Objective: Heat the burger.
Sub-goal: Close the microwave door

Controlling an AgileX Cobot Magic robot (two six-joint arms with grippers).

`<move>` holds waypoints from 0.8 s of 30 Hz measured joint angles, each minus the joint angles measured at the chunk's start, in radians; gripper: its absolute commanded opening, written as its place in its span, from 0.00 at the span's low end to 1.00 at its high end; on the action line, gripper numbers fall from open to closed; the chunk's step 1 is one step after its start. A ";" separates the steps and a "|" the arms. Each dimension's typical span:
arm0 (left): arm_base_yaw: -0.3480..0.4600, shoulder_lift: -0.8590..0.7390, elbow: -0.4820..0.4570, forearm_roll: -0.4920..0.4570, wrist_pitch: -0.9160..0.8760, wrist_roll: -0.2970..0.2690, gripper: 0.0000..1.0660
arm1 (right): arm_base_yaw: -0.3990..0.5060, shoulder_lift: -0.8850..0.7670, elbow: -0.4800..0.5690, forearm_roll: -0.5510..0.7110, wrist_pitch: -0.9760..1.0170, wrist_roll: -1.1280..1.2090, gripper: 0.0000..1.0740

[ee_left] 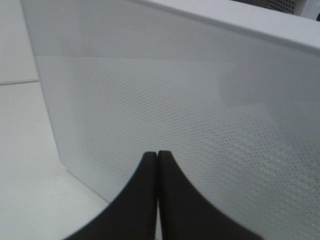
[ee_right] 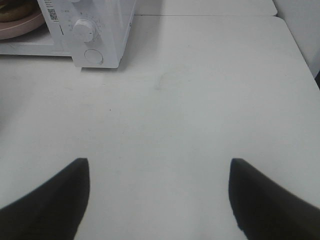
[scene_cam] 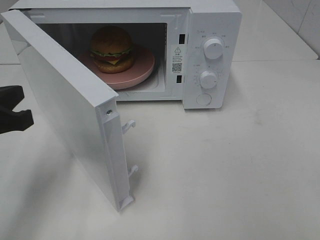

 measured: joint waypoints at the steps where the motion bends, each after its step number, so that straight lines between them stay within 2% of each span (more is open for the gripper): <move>1: 0.000 0.040 0.000 0.051 -0.032 -0.052 0.00 | 0.000 0.000 0.000 0.000 0.000 0.000 0.70; 2: -0.004 0.061 -0.003 0.074 -0.046 -0.077 0.00 | 0.000 0.000 0.000 0.000 0.000 0.000 0.70; 3: -0.004 0.061 -0.003 0.074 -0.046 -0.077 0.00 | 0.000 0.000 0.000 0.000 0.000 0.000 0.70; 4: -0.017 0.097 -0.018 0.106 -0.058 -0.110 0.00 | 0.000 0.000 0.000 0.000 0.000 0.000 0.70; 6: -0.029 0.116 -0.034 0.121 -0.062 -0.118 0.00 | 0.000 0.000 0.000 0.000 0.000 0.000 0.70; 7: -0.051 0.153 -0.072 0.127 -0.065 -0.127 0.00 | 0.000 0.000 0.000 0.000 0.000 0.000 0.70; 14: -0.136 0.299 -0.200 0.141 -0.094 -0.128 0.00 | 0.000 0.000 0.000 0.000 0.000 0.000 0.70; 17: -0.145 0.313 -0.211 0.136 -0.094 -0.128 0.00 | 0.000 0.000 0.000 0.000 0.000 0.000 0.70; 20: -0.172 0.356 -0.254 0.112 -0.095 -0.127 0.00 | 0.000 0.000 0.000 0.000 0.000 0.000 0.70; 22: -0.213 0.411 -0.319 0.064 -0.098 -0.099 0.00 | 0.000 0.000 0.000 0.000 0.000 0.000 0.70; 24: -0.224 0.426 -0.337 0.049 -0.099 -0.091 0.00 | 0.000 0.000 0.000 0.000 0.000 0.000 0.70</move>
